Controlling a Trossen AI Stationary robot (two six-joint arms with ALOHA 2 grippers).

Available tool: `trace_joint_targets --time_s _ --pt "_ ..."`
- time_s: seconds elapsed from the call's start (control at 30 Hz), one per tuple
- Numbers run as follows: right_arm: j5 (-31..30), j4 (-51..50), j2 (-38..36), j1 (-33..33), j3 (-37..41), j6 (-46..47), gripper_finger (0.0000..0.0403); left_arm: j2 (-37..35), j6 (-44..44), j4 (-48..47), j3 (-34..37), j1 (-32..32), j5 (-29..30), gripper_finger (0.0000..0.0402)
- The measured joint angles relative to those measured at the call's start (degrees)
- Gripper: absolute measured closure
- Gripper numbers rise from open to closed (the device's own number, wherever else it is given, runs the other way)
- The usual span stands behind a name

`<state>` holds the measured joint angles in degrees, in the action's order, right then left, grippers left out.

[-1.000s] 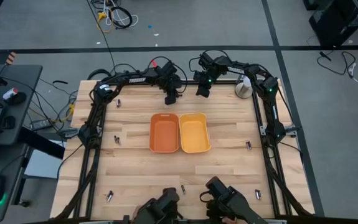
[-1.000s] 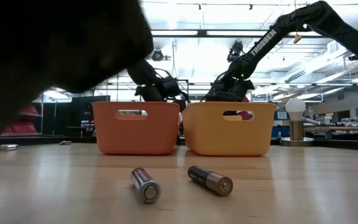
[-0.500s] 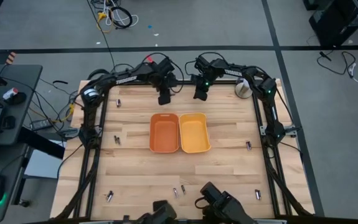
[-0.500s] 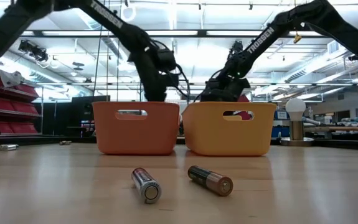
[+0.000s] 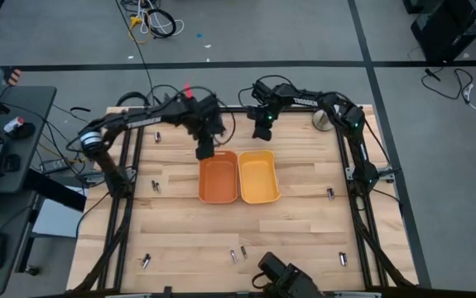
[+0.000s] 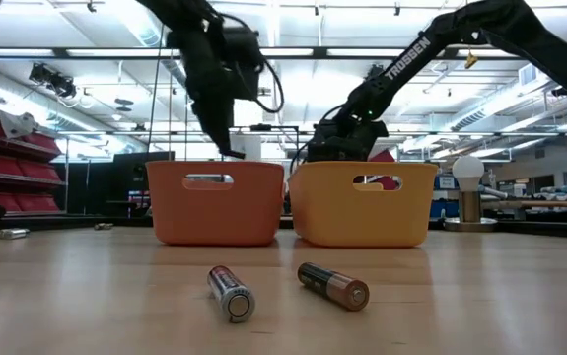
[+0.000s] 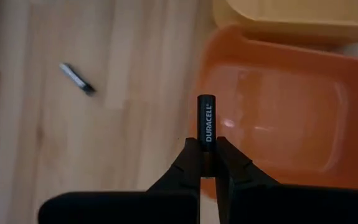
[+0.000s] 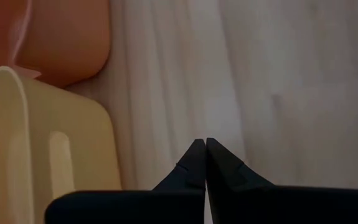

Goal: Sort batteries
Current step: Put the black battery into the orange bin

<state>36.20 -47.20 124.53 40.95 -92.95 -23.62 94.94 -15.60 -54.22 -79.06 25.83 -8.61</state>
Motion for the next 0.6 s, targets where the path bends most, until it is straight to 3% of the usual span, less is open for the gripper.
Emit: trace_joint_targets --time_s 0.33,0.6 --pt "0.0 2.4 -0.1 -1.5 0.0 -0.3 0.0403 -6.2 14.8 8.3 13.5 -10.3 3.9 0.0391" --pt "0.0 3.2 -0.1 -1.0 -0.4 -0.3 0.0403 -6.2 17.3 14.9 15.5 -14.1 3.9 0.0347"
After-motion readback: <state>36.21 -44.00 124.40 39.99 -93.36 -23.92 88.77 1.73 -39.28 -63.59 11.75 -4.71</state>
